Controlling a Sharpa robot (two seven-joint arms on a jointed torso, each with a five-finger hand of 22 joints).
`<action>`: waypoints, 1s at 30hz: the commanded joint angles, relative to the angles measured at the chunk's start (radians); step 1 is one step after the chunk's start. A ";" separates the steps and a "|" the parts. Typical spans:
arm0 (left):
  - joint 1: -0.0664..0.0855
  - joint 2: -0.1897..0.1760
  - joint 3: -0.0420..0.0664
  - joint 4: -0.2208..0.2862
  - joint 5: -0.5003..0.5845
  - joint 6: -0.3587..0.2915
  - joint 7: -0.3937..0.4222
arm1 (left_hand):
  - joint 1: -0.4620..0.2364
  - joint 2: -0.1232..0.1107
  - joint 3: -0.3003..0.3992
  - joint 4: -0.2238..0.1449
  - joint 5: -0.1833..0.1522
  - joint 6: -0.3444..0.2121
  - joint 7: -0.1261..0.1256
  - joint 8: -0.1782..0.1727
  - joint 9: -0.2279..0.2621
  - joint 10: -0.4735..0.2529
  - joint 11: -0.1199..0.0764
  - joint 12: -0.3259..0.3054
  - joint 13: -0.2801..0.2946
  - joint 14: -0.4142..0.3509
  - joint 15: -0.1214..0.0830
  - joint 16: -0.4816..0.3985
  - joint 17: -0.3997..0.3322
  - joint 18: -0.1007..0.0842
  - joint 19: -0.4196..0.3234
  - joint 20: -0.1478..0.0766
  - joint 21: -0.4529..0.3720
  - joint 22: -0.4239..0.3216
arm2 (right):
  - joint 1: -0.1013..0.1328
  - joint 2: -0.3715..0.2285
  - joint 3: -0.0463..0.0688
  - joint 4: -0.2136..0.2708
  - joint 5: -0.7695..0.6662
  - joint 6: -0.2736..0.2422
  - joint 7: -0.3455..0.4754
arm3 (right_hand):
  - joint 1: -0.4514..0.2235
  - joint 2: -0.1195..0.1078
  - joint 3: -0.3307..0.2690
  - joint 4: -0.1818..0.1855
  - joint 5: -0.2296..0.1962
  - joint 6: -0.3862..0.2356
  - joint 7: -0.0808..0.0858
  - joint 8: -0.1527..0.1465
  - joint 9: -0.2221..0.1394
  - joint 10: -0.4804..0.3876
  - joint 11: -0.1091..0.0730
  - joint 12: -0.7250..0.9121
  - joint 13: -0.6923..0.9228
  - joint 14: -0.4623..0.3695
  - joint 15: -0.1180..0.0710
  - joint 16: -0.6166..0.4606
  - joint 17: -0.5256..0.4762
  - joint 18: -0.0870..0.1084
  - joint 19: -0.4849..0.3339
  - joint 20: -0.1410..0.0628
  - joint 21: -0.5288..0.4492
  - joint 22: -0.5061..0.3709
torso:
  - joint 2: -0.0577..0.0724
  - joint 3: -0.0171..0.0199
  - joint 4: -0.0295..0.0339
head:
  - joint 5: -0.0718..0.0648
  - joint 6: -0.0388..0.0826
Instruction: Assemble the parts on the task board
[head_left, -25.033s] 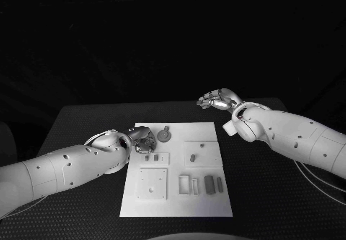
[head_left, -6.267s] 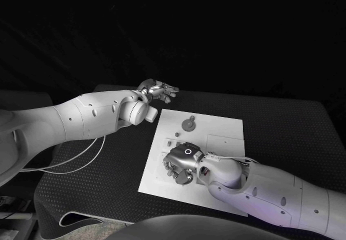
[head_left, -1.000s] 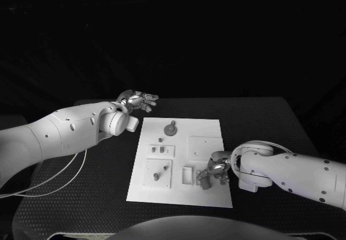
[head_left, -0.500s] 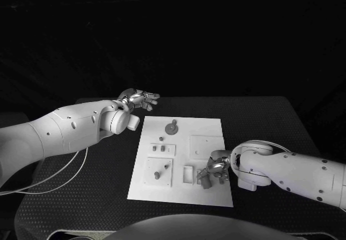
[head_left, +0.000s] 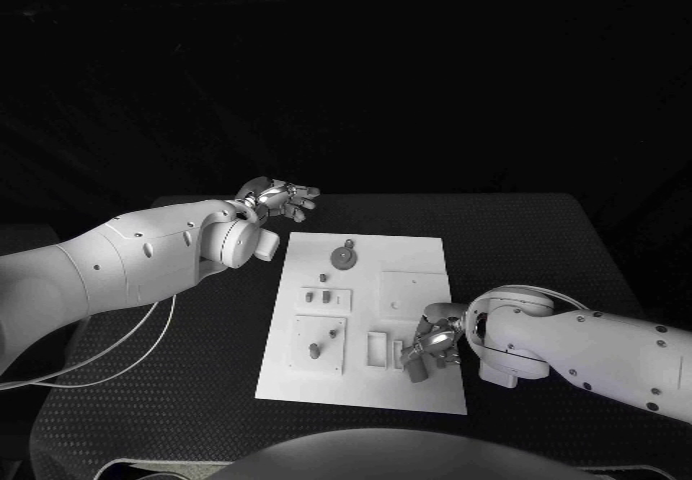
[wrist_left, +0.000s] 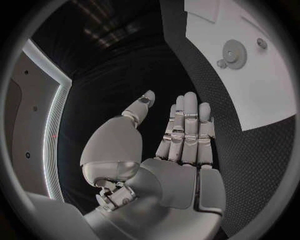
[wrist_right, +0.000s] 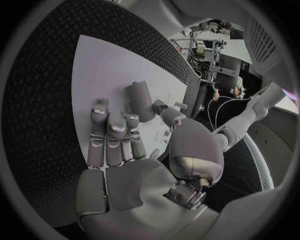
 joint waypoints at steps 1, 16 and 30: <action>0.001 0.001 0.001 0.003 0.004 0.010 0.005 | -0.012 0.001 0.000 0.004 -0.005 -0.005 -0.002 0.004 -0.002 -0.006 0.000 -0.002 -0.002 0.000 0.004 -0.004 0.001 -0.004 -0.004 -0.032 -0.004 0.002 | 0.001 -0.004 -0.003 0.005 -0.012 -0.002 -0.006 | 0.018 0.029 0.066 -0.059 0.005 0.015 0.007 0.007 0.009 0.008 -0.001 0.002 -0.001 0.002 -0.005 0.006 -0.002 0.042 0.000 0.006 0.005 0.000 | 0.000 -0.0014 -0.0007 | 0.000 0.003; 0.001 -0.001 0.000 0.003 0.004 0.010 0.001 | -0.014 0.002 0.000 0.007 -0.005 -0.005 -0.002 0.004 -0.002 -0.007 0.000 -0.001 -0.002 0.000 0.004 -0.004 0.002 -0.003 -0.004 -0.031 -0.004 0.002 | 0.036 -0.039 -0.001 0.048 0.087 -0.020 0.004 | -0.013 0.014 0.065 -0.050 0.001 0.026 0.003 0.008 0.009 0.016 -0.005 0.003 -0.006 0.007 -0.008 0.010 -0.005 0.042 0.004 0.005 0.011 -0.003 | 0.001 -0.0004 -0.0010 | 0.001 0.008; 0.001 0.001 0.000 0.005 0.004 0.008 -0.004 | -0.030 0.005 -0.002 0.021 -0.006 -0.007 -0.002 0.005 -0.005 -0.009 0.000 -0.001 -0.002 0.000 0.005 -0.006 0.005 -0.003 -0.004 -0.031 -0.007 0.004 | 0.069 -0.001 -0.001 0.022 0.226 -0.012 -0.035 | -0.026 0.011 0.054 -0.054 0.008 0.029 0.001 0.008 0.010 0.016 -0.006 0.003 -0.008 0.008 -0.009 0.012 -0.007 0.042 0.005 0.003 0.015 -0.006 | 0.002 -0.0017 0.0014 | -0.006 0.016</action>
